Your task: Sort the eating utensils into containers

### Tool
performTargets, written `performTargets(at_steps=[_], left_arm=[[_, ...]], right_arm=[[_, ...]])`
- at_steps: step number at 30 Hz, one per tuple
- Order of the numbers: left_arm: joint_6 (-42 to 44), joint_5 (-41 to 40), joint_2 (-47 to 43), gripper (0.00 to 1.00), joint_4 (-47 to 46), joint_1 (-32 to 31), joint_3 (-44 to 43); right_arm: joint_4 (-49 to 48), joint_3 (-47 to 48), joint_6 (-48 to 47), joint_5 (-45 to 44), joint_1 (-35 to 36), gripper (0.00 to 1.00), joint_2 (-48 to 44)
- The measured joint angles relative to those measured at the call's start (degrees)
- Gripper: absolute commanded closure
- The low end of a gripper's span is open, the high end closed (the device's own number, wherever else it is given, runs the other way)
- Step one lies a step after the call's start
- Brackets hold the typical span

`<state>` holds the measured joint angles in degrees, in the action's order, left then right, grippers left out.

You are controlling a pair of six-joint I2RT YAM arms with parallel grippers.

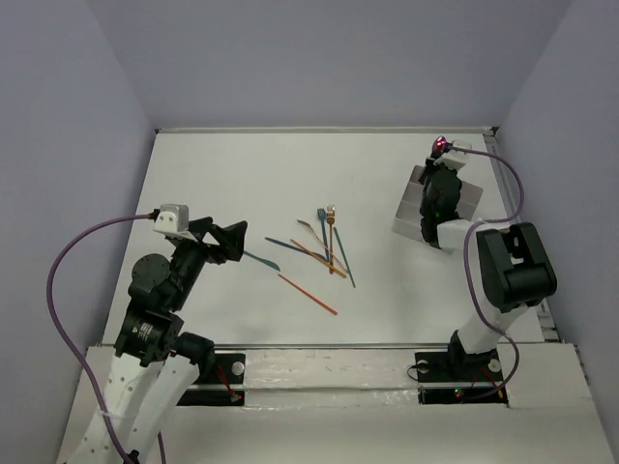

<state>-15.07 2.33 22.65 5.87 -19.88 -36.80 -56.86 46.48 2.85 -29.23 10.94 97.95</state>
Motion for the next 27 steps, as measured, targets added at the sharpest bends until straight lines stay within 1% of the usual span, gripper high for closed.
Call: performTargets(at_steps=[1, 2, 7, 13, 14, 16, 18, 20, 24, 27], left_arm=[[0.0, -0.02, 0.0, 0.01, 0.0, 0.0, 0.0], [0.0, -0.02, 0.0, 0.01, 0.0, 0.0, 0.0], [0.0, -0.17, 0.0, 0.01, 0.0, 0.0, 0.0], [0.0, -0.68, -0.07, 0.01, 0.0, 0.0, 0.0], [0.0, -0.85, -0.09, 0.01, 0.0, 0.0, 0.0], [-0.02, -0.92, -0.09, 0.01, 0.0, 0.0, 0.0], [-0.02, -1.07, -0.09, 0.01, 0.02, 0.0, 0.0], [-0.02, -1.11, -0.09, 0.01, 0.02, 0.04, 0.0], [-0.02, -1.14, -0.07, 0.01, 0.0, 0.09, 0.0], [-0.02, -1.14, -0.07, 0.01, 0.02, 0.09, 0.0]], right_arm=[[0.0, -0.11, 0.04, 0.37, 0.0, 0.59, -0.17], [0.07, -0.28, -0.02, 0.57, 0.0, 0.57, -0.44], [1.05, -1.46, 0.13, 1.73, 0.02, 0.57, -4.87], [7.28, -0.66, 2.21, 6.23, 1.22, 0.58, -12.11], [10.56, 0.52, 3.21, 7.89, 2.01, 0.61, -12.98], [13.88, 2.1, 4.31, 9.46, 3.58, 0.64, -13.29], [20.09, 4.33, 5.79, 12.02, 6.95, 0.68, -13.07], [26.88, 6.6, 7.3, 14.32, 11.13, 0.69, -12.2], [36.68, 11.93, 9.09, 18.47, 18.47, 0.7, -7.76], [43.98, 15.5, 10.54, 21.29, 22.6, 0.73, -2.91]])
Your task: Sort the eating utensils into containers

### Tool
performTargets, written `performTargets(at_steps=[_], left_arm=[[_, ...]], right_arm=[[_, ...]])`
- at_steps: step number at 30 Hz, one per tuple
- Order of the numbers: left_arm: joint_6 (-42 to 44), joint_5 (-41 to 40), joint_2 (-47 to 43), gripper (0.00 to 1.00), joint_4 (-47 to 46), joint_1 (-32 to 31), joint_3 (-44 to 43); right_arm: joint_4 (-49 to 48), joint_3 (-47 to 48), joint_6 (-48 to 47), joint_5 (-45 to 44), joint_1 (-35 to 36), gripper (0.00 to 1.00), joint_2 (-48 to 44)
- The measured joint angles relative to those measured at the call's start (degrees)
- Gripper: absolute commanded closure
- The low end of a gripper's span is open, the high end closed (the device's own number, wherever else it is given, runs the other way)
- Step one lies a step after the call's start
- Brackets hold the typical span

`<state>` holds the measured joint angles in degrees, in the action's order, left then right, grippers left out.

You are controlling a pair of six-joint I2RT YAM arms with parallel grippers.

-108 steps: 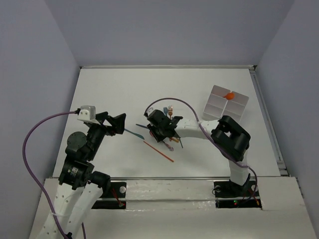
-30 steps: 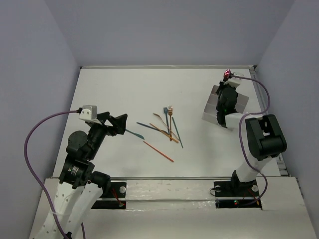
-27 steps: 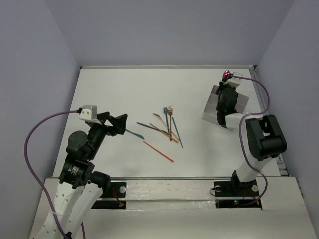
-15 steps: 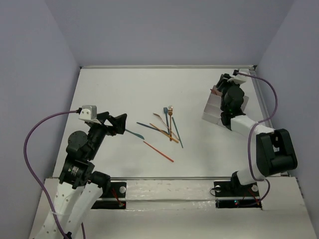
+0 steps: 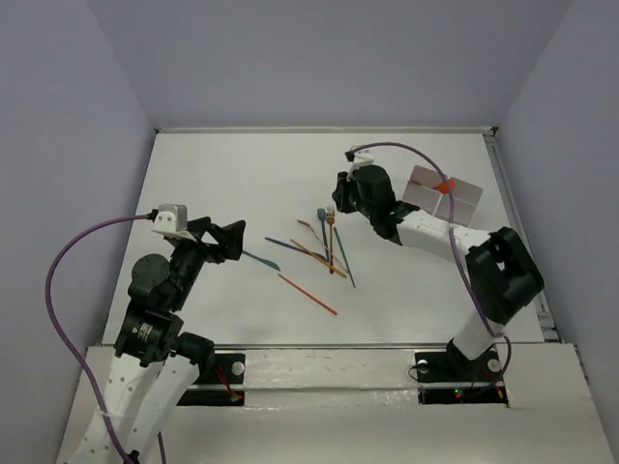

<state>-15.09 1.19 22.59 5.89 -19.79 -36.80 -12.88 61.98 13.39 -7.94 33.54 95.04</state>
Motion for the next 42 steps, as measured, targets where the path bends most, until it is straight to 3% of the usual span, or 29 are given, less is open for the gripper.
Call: performTargets(at_steps=[8, 13, 35, 42], left_arm=[[0.0, 0.02, 0.0, 0.01, 0.0, 0.39, 0.0], [-0.02, 0.07, 0.0, 0.01, 0.0, 0.39, 0.0], [-0.02, 0.35, -0.28, 0.01, -0.02, 0.39, 0.0], [-0.02, 0.55, -0.28, 0.01, -0.02, 0.39, 0.0]], right_arm=[[12.9, 5.73, 1.84, 0.48, 5.4, 0.73, 9.31], [17.33, 8.17, 1.31, 1.2, 7.58, 0.66, 11.85], [28.37, 22.18, -3.54, 2.82, 9.29, 0.64, 24.65], [30.36, 27.06, -4.63, 1.22, 9.35, 0.7, 27.63]])
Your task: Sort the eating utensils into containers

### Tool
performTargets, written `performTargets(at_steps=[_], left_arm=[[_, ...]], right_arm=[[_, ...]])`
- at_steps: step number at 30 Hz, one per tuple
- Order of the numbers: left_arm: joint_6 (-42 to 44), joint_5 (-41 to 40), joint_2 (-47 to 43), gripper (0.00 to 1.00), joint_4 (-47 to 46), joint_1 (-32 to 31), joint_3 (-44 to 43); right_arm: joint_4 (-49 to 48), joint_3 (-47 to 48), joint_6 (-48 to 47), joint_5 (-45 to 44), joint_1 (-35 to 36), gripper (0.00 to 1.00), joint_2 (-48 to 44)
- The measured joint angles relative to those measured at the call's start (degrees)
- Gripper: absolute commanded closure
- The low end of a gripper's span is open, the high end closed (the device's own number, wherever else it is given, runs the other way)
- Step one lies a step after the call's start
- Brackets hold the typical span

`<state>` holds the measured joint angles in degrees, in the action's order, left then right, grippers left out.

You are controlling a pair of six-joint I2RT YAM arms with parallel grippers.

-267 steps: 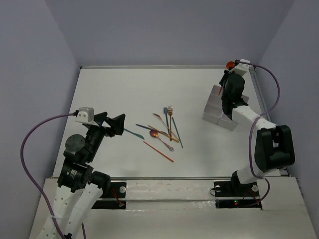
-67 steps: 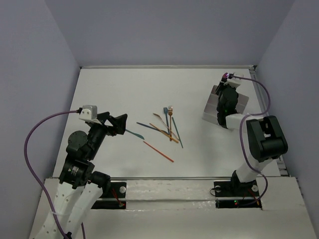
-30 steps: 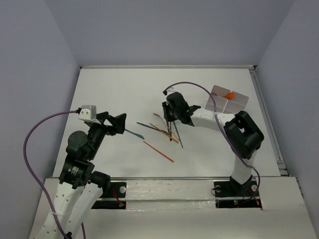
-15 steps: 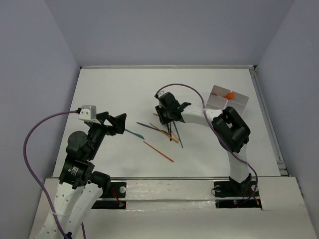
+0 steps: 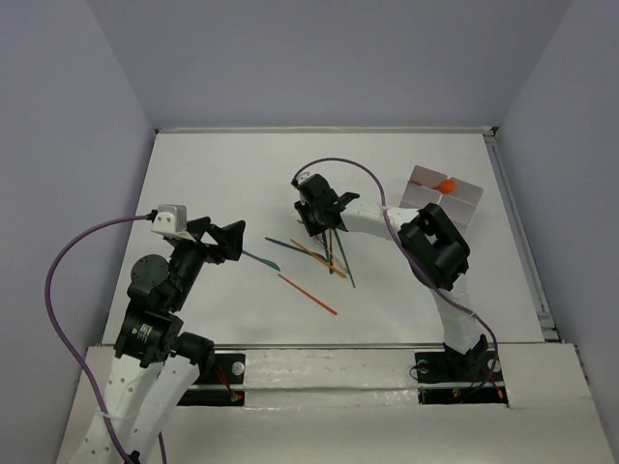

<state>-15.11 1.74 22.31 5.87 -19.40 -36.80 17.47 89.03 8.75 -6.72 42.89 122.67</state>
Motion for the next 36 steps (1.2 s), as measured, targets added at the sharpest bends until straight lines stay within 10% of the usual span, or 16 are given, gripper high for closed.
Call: performTargets(at_steps=[6, 15, 22, 30, 36], left_arm=[[0.0, 0.2, 0.0, 0.01, 0.0, 0.0, 0.0], [0.0, 0.74, -0.74, 0.01, -0.02, 0.02, 0.0], [0.0, 0.72, -2.69, 0.01, 0.02, -0.2, 0.0], [0.0, 0.44, -4.98, 0.01, 0.13, -2.56, 0.0], [0.02, -0.33, -5.84, 0.01, 0.39, -4.87, 0.0]], right_arm=[[1.75, 3.1, -1.14, -1.75, 0.04, 0.93, 1.84], [3.15, 6.54, -3.02, -5.81, 0.07, 0.93, 2.1], [-3.5, -2.19, -5.53, -12.66, -1.77, 0.93, -15.08], [-28.28, -23.08, -6.19, -25.55, -20.31, 0.93, -44.37], [-41.59, -32.3, -6.95, -33.55, -32.35, 0.93, -48.37]])
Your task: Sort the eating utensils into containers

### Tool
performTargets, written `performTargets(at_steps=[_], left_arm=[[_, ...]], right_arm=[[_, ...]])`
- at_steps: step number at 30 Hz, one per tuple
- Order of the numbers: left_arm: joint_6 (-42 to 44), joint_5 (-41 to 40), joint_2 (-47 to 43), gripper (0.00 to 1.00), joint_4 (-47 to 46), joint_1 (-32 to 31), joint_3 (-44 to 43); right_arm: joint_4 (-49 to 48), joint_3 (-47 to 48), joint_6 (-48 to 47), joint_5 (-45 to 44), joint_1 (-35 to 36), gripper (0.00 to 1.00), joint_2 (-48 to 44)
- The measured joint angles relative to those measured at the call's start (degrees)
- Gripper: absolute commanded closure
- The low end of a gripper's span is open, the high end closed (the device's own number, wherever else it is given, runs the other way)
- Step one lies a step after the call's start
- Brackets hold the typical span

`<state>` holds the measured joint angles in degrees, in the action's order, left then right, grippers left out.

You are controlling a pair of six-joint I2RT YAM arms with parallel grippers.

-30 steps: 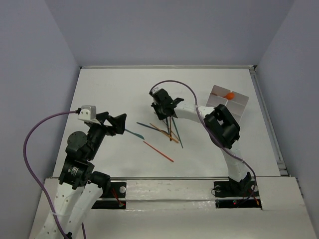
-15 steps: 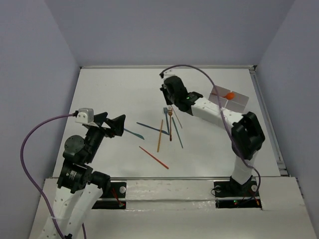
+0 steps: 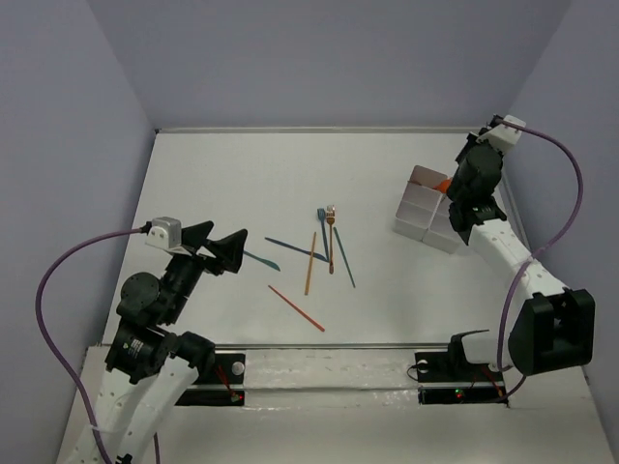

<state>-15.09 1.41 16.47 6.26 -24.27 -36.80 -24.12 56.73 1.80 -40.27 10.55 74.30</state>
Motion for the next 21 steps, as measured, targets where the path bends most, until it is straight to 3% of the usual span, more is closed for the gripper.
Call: performTargets(at_steps=[7, 21], left_arm=[[0.0, -1.09, -0.7, 0.01, 0.92, -2.21, 0.0], [0.26, -2.32, -0.37, 0.01, 1.31, -3.78, 0.0]], right_arm=[[-14.56, 1.14, -7.54, -2.84, -7.3, 0.93, 7.19], [-22.88, 7.45, -15.98, -2.14, -9.88, 0.93, 19.39]])
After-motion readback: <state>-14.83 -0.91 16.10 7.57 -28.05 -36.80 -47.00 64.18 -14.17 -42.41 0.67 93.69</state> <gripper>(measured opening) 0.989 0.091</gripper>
